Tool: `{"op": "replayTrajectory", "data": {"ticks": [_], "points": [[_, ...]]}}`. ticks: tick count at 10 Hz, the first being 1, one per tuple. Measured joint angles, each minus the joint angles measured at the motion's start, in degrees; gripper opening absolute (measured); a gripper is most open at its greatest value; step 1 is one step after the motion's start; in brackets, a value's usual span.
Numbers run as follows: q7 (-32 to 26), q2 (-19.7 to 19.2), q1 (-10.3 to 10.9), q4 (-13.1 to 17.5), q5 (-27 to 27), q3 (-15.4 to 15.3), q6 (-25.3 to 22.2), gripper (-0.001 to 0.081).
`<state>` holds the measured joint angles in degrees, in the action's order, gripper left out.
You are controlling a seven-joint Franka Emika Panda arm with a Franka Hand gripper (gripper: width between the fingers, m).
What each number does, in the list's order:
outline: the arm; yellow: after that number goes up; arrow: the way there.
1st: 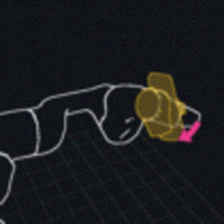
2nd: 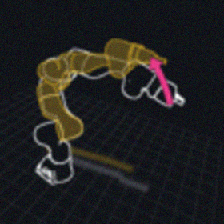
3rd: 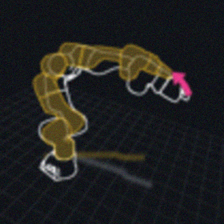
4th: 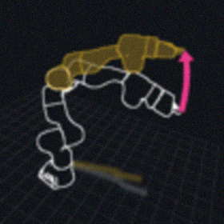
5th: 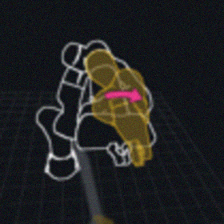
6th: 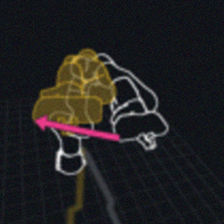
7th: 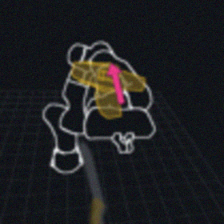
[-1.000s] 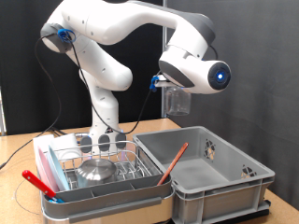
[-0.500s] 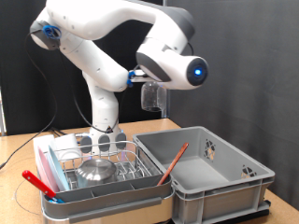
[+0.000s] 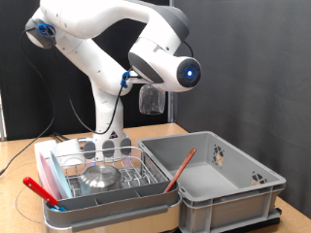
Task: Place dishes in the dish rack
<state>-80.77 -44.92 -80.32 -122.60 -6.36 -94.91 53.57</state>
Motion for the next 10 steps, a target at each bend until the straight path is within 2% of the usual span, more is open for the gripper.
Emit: {"op": "replayTrajectory", "data": {"ticks": [2,6,10], "points": [[0.0,0.0,-1.7,-0.1,0.8,-0.2,-0.6,0.0107],[-1.6,-0.4,-6.8,0.6,2.9,-0.9,-5.8,0.0107],[-3.4,-0.5,-11.5,0.8,6.1,-2.0,-8.3,0.0107]]}}
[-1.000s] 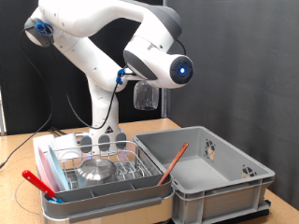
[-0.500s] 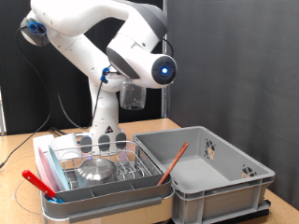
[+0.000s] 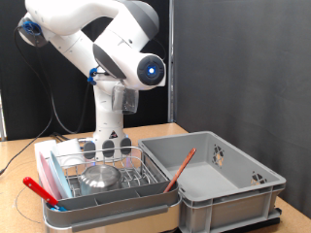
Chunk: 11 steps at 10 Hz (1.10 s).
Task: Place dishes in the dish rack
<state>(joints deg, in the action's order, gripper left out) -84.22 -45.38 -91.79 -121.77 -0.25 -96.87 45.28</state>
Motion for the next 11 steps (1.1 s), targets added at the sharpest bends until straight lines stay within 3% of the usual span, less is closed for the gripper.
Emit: {"op": "replayTrajectory", "data": {"ticks": [4,11], "points": [[-3.5,-0.4,-2.5,-0.5,4.4,-1.5,-2.1,0.0107],[-4.0,-1.3,-6.9,-4.2,5.6,-3.1,-2.8,0.0107]]}}
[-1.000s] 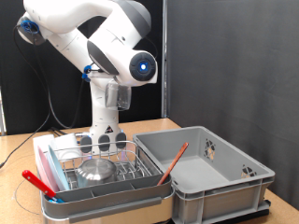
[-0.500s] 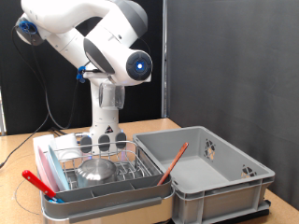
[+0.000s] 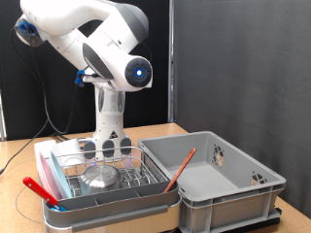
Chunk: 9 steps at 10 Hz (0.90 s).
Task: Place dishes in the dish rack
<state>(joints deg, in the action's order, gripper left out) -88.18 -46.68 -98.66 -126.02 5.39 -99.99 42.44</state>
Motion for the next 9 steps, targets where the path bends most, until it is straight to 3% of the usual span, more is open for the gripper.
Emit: {"op": "replayTrajectory", "data": {"ticks": [5,9], "points": [[-0.8,0.0,-0.3,-1.5,3.4,0.0,2.1,0.0107],[-0.9,0.0,1.1,-2.3,4.8,3.7,3.8,0.0107]]}}
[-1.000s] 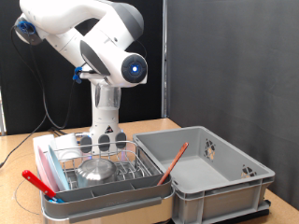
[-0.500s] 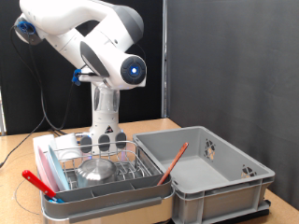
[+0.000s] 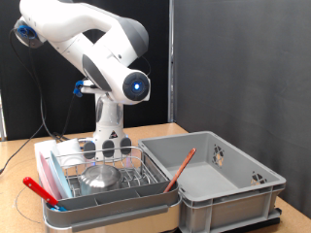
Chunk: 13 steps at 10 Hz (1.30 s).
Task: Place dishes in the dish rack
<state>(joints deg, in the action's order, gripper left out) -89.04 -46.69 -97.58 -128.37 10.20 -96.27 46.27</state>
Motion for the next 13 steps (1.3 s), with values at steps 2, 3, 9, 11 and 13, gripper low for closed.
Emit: {"op": "replayTrajectory", "data": {"ticks": [2,3,9,11,13], "points": [[0.0,0.0,0.9,-0.2,0.9,1.8,1.0,0.0107],[0.0,0.0,1.5,-0.4,1.4,2.8,1.7,0.0107],[0.0,0.0,4.6,-2.8,4.3,7.9,5.1,0.0107],[0.0,0.0,5.1,-3.6,5.4,9.1,6.2,0.0107],[0.0,0.0,5.4,-4.4,6.8,10.4,7.6,0.0107]]}}
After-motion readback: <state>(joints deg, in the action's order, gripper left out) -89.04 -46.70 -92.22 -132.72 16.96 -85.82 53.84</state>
